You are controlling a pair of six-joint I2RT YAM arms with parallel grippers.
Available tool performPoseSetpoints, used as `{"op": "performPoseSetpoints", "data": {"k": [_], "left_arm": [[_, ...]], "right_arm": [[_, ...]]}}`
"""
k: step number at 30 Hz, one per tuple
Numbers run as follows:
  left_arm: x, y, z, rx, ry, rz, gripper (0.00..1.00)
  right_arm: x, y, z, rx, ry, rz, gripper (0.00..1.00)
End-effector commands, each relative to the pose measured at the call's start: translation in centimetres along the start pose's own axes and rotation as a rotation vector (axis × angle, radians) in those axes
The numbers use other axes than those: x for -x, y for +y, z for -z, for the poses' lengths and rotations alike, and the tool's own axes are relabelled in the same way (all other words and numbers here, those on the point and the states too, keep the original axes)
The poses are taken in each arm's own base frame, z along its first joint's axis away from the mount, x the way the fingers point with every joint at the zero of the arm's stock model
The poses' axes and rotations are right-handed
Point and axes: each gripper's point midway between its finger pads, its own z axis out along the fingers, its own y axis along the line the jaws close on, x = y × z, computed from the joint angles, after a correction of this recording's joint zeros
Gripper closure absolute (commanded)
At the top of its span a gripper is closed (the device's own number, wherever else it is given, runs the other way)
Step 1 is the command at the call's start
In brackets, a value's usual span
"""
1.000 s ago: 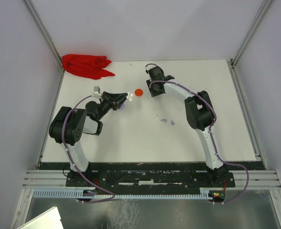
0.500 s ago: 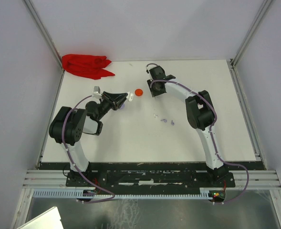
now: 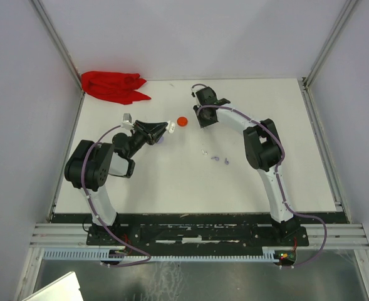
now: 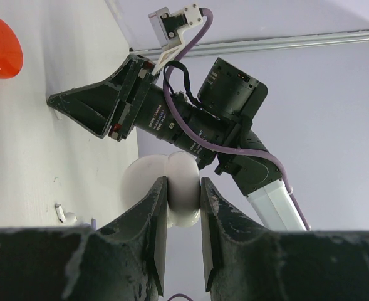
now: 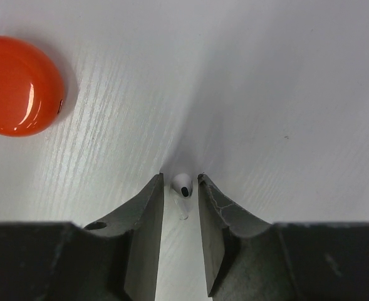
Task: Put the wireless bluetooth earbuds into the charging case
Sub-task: Pick up the earbud from the center of the board.
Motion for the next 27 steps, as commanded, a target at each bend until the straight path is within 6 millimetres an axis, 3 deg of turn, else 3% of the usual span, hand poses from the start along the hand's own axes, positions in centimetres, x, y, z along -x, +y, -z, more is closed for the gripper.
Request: {"op": "performPoseSetpoints", "data": {"k": [1,6,9,12,15,20,23,25,27], "left_arm": [[0.0,-1.4,0.2,-0.057,0.010,-0.011,0.97],[0.0,-1.4,0.1,-0.057,0.009,-0.012,0.97],[0.0,-1.3,0.1,-0.053,0.009,-0.012,0.97],[-0.1,-1.1,0.1,-0.049,0.013,-0.010,0.97],[-0.3,-1.2,0.1,-0.049,0.019,-0.009,0.97],[-1.0,-1.2,0.1,-0.045,0.040,0.000,0.97],[-2.0,-1.4,-0.3,-0.047,0.063,0.012,0.97],[-2.5,-1.5,-0.5,-0.049,0.077,0.021,0.97],[-3.0,-1.7,-0.9,-0.056,0.095,0.034,0.97]], "right_arm": [[0.8,-0.2,0.3,-0.009,-0.015,0.006,0.65],[0.9,-0.4,0.3,-0.008,-0.014,0.007,0.73],[1.0,-0.4,0.4,-0.009,-0.017,0.005,0.84],[1.7,-0.5,1.1,-0.007,-0.045,0.001,0.94],[3.5,0.0,2.7,0.031,-0.136,-0.007,0.96],[7.1,0.7,7.7,0.110,-0.339,-0.020,0.98],[8.9,1.3,12.4,0.176,-0.489,-0.024,0.99],[9.8,1.7,15.7,0.219,-0.577,-0.019,0.99],[9.2,2.4,17.6,0.275,-0.630,-0.011,0.99]]}}
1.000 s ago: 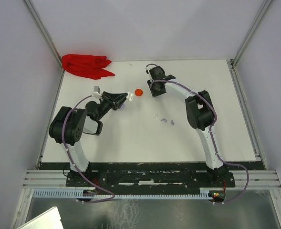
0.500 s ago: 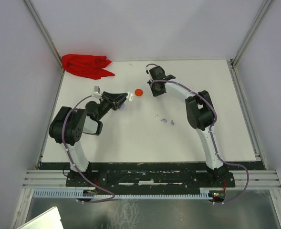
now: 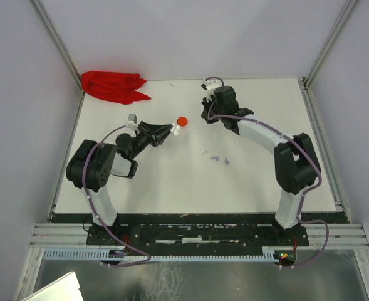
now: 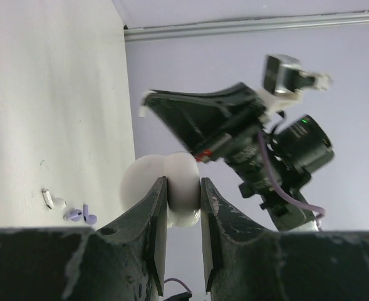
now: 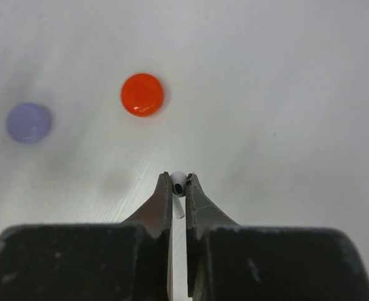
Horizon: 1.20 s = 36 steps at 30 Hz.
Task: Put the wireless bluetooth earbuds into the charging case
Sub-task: Pick up the earbud from the center of the board, then place the earbud in the charging case.
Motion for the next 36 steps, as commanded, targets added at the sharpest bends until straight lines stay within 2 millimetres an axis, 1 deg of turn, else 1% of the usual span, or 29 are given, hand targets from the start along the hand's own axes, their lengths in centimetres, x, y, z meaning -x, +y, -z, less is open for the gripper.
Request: {"op": "performPoseSetpoints", "data": {"k": [1,4,7,11,15,17,19,21,28,36], "left_arm": [[-1.4,-1.7,-0.9,-0.059,0.051,0.025,0.97],[-2.2,-2.1,-1.4,-0.078,0.076,0.046,0.97],[-2.9,-2.5,-2.0,-0.092,0.098,0.064,0.97],[-3.5,-3.0,-2.7,-0.116,0.119,0.086,0.97],[-4.3,-3.4,-3.3,-0.134,0.148,0.097,0.97],[-4.6,-3.6,-3.5,-0.145,0.165,0.115,0.97],[-5.0,-3.7,-3.5,-0.152,0.183,0.137,0.97],[-5.2,-3.6,-3.4,-0.156,0.195,0.148,0.97],[-5.5,-3.6,-3.5,-0.158,0.211,0.168,0.97],[-5.7,-5.4,-4.3,-0.215,0.234,0.204,0.97]], "right_arm": [[9.0,3.1,7.1,0.167,-0.382,0.009,0.98],[9.8,4.4,9.9,0.255,-0.513,-0.019,0.98],[10.1,5.6,12.0,0.344,-0.657,-0.061,0.97],[9.7,6.6,13.5,0.440,-0.795,-0.100,0.99],[9.1,7.6,14.8,0.533,-0.949,-0.085,0.99],[8.5,7.6,14.9,0.555,-0.987,-0.101,0.99],[7.9,8.2,14.5,0.590,-0.965,-0.083,0.99],[7.4,8.4,14.3,0.596,-0.954,-0.076,0.99],[6.4,8.6,14.5,0.597,-0.941,-0.043,0.99],[5.6,8.4,14.1,0.579,-0.930,-0.011,0.99]]}}
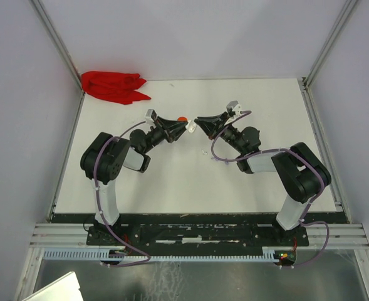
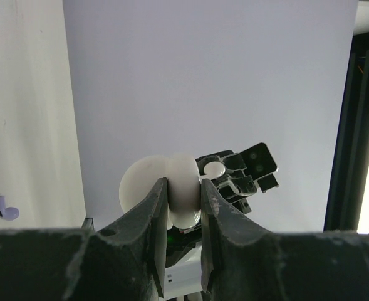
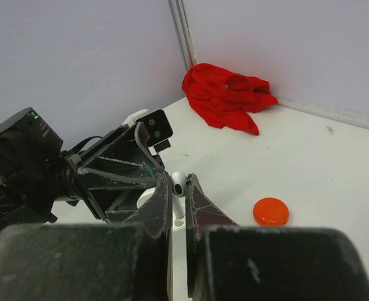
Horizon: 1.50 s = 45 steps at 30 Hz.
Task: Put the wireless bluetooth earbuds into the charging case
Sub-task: Place the earbud in the charging case.
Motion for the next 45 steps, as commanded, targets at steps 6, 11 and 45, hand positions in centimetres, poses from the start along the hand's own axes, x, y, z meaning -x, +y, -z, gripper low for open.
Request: {"op": "performPoseSetpoints", "data": {"k": [6,11,45], "left_arm": [[-1.7,-3.4,-1.0,-0.121,0.081,0.000,0.97],[-1.8,-3.6,-1.0,-0.127,0.086,0.001,0.97],[-2.1,-5.7,-0.8,-0.203,0.104,0.042,0.97]], "right_arm": [[2.6,1.3,-0.1,0.060,-0.077,0.068,0.99],[2.5,1.2,0.0,0.059,-0.076,0.073,0.99],[1.3,1.0,0.1,0.063,-0.049,0.082,0.99]]}}
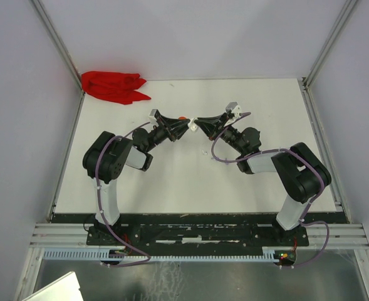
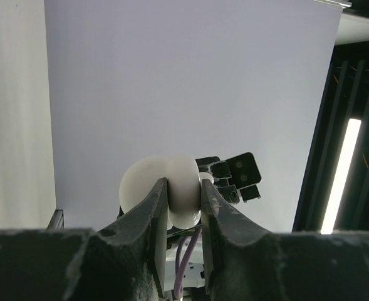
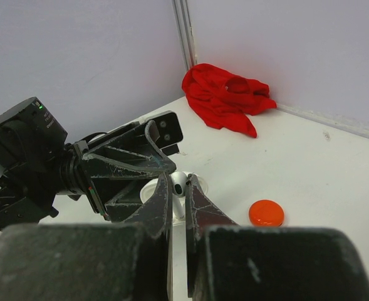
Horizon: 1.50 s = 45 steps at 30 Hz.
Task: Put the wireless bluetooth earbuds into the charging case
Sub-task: Place the earbud in the charging case.
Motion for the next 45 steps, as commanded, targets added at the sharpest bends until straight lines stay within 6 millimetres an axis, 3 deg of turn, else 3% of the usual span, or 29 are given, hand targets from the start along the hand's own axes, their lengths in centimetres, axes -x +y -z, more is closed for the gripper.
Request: {"op": "performPoseSetpoints", "data": {"k": [1,17,38,45], "left_arm": [[-2.1,-4.7,0.2,-0.178,0.085,-0.075,0.97],[-2.5,-5.6,0.5,-0.193,0.087,-0.080,0.97],[-2.2,-8.2,-0.1,-0.262,0.065,-0.073,0.97],[-1.9,-8.6,-0.5,-0.276,0.064,-0.069,0.97]], "right_arm": [[1.5,0.6,-0.1,0.037,-0.052,0.032,0.99],[1.5,0.3,-0.1,0.023,-0.056,0.036,0.99],[1.7,-0.2,-0.2,-0.006,-0.066,0.034,0.99],[1.9,-0.4,-0.3,-0.016,-0.072,0.034,0.88]]}}
